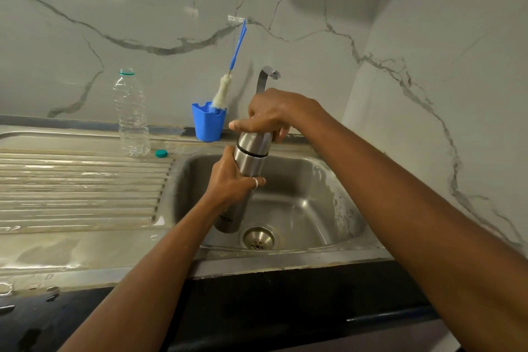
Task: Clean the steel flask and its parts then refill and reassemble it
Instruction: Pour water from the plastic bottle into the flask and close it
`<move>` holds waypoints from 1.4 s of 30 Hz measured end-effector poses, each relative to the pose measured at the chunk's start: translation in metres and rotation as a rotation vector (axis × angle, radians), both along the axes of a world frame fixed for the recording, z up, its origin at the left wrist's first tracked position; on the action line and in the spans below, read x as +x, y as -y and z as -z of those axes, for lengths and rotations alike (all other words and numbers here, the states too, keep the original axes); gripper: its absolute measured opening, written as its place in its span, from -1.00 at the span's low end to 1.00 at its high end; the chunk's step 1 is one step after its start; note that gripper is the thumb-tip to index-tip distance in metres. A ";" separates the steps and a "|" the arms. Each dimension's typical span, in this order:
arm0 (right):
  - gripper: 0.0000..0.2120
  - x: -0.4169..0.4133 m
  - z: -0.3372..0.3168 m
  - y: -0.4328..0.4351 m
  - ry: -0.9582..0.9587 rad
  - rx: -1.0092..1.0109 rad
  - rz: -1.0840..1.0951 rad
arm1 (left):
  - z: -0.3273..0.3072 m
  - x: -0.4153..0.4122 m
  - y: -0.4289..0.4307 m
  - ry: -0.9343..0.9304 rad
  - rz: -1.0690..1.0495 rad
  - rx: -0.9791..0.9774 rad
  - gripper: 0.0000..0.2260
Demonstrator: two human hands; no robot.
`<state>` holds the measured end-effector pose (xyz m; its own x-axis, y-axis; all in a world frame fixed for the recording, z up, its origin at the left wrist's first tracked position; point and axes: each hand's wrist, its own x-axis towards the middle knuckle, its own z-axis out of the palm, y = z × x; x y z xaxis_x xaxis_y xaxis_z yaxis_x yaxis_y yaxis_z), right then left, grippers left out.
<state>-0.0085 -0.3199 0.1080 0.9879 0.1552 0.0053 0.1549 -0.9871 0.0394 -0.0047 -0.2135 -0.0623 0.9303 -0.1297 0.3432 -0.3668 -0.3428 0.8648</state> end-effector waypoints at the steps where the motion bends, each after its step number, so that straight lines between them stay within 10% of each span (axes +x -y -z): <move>1: -0.55 0.000 -0.002 0.003 -0.055 0.049 -0.012 | 0.000 0.000 -0.001 -0.001 -0.001 -0.014 -0.34; 11: -0.56 0.003 -0.004 0.015 -0.280 0.308 -0.096 | -0.001 -0.001 -0.002 -0.003 0.010 -0.031 -0.33; 20: -0.21 -0.014 0.016 0.000 0.153 -0.070 0.103 | -0.003 -0.002 -0.001 -0.019 0.005 -0.010 -0.38; 28: -0.51 -0.006 -0.015 0.019 -0.264 0.292 -0.137 | -0.002 -0.003 -0.002 -0.003 0.001 -0.003 -0.32; 42: -0.46 -0.010 0.006 0.006 0.040 -0.016 0.018 | 0.000 -0.001 0.000 -0.028 0.011 0.020 -0.37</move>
<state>-0.0185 -0.3264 0.1020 0.9896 0.1379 0.0422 0.1352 -0.9889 0.0613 -0.0053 -0.2133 -0.0622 0.9378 -0.1462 0.3147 -0.3467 -0.3562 0.8677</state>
